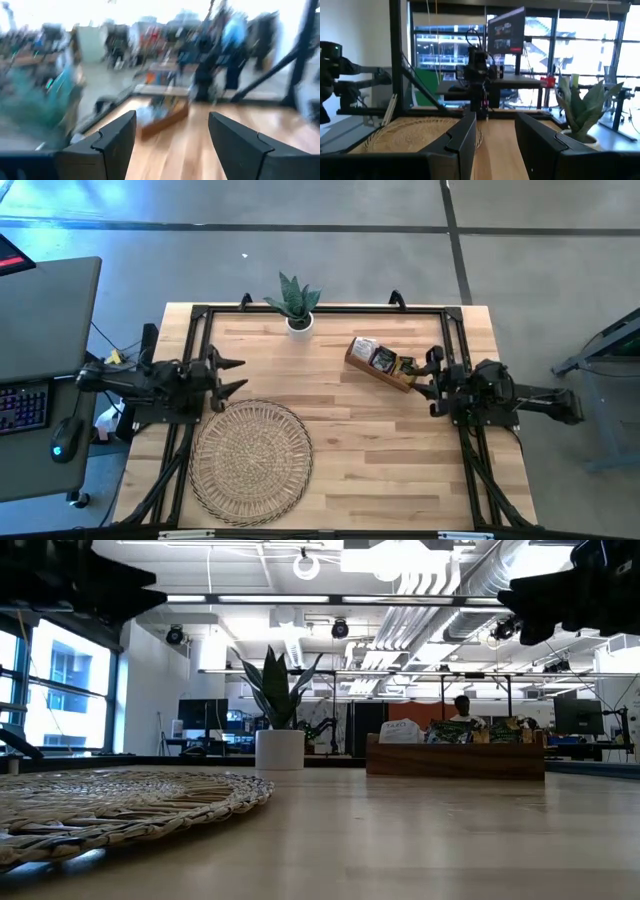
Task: Pick & Place Tea
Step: Return to home position
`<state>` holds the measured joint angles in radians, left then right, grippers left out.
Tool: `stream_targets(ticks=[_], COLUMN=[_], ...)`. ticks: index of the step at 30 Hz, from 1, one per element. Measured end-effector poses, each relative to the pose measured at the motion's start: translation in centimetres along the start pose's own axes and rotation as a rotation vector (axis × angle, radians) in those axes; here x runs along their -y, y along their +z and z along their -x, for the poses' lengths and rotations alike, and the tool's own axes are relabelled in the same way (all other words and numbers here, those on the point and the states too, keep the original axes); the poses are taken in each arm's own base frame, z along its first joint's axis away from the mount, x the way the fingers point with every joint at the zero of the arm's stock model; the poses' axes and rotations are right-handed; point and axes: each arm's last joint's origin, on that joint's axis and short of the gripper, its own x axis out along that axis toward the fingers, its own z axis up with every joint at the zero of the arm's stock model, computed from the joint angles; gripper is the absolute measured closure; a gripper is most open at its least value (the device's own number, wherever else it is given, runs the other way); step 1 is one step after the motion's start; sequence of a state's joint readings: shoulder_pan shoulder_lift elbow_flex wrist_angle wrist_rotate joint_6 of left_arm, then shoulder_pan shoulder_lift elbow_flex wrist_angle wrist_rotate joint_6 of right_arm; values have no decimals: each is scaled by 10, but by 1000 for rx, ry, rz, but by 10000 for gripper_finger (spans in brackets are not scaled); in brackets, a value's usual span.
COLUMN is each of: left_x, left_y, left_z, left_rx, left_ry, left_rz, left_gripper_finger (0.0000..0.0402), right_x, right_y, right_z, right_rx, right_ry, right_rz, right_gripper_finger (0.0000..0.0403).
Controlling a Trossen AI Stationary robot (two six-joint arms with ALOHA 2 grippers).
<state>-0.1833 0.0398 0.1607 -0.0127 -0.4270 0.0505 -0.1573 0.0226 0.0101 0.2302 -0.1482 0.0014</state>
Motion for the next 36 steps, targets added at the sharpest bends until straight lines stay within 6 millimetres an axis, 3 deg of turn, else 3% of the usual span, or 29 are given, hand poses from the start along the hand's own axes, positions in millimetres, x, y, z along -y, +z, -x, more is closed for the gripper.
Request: stream_targets(ticks=[6, 14, 36], left_x=[8, 9, 10], left_y=[-25, -42, -44], left_z=[-5, -5, -6], left_rx=[102, -71, -90], left_ry=[-139, -157, -181], left_rz=[-43, -80, -86], left_gripper_finger=[156, 156, 156], right_x=[1, 1, 1], right_y=[-1, -11, -15], right_z=[0, 1, 1], right_rx=[-9, -117, -150], right_ry=[-45, -42, -40], right_rz=[5, -6, -11], right_gripper_finger=[269, 269, 269])
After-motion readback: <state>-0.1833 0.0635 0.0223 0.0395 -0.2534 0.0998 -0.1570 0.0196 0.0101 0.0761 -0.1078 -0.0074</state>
